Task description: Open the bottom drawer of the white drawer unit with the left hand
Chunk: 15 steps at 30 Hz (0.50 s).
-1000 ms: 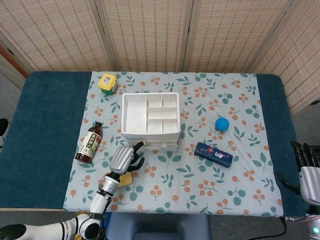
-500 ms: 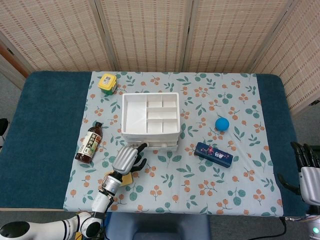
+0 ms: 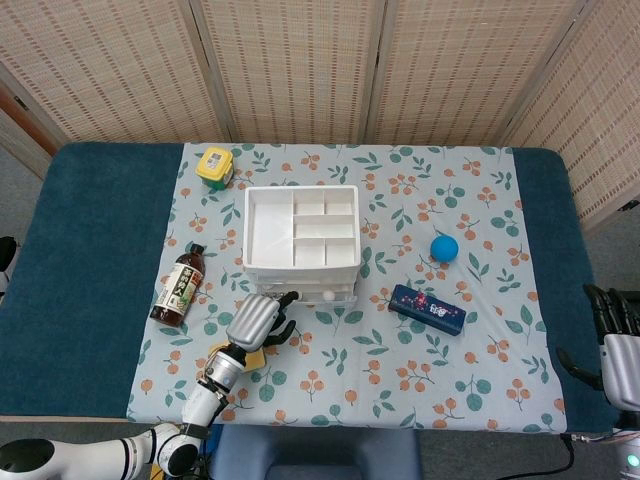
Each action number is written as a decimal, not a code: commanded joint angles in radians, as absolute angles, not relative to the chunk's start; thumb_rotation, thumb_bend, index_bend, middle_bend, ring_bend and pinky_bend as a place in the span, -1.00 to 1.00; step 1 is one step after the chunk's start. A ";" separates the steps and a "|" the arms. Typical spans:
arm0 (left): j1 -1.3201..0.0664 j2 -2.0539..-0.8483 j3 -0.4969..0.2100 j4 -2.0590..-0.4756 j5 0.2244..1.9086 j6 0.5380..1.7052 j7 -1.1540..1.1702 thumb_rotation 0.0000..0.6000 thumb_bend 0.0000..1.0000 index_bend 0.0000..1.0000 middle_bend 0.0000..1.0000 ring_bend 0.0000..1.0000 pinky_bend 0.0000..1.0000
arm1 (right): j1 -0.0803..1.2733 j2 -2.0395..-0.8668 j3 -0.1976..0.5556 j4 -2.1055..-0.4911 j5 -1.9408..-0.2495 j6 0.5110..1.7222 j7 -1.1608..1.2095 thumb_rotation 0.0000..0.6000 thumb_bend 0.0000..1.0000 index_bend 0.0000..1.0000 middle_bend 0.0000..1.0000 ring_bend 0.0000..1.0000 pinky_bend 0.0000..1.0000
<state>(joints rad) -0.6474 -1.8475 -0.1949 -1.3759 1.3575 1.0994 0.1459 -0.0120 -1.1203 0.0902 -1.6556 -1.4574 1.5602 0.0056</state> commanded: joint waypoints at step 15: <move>-0.619 -1.798 -0.122 -1.466 1.391 1.122 0.188 1.00 -0.11 -0.24 1.00 1.00 1.00 | -0.012 -1.124 0.089 -1.651 -1.463 1.559 0.012 1.00 -0.49 -1.00 -0.84 -0.90 -0.77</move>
<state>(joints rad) -0.6199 -1.7990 -0.1230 -1.4644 1.3898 1.1206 0.1875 -0.0116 -1.1239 0.0885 -1.6512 -1.4626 1.5593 0.0118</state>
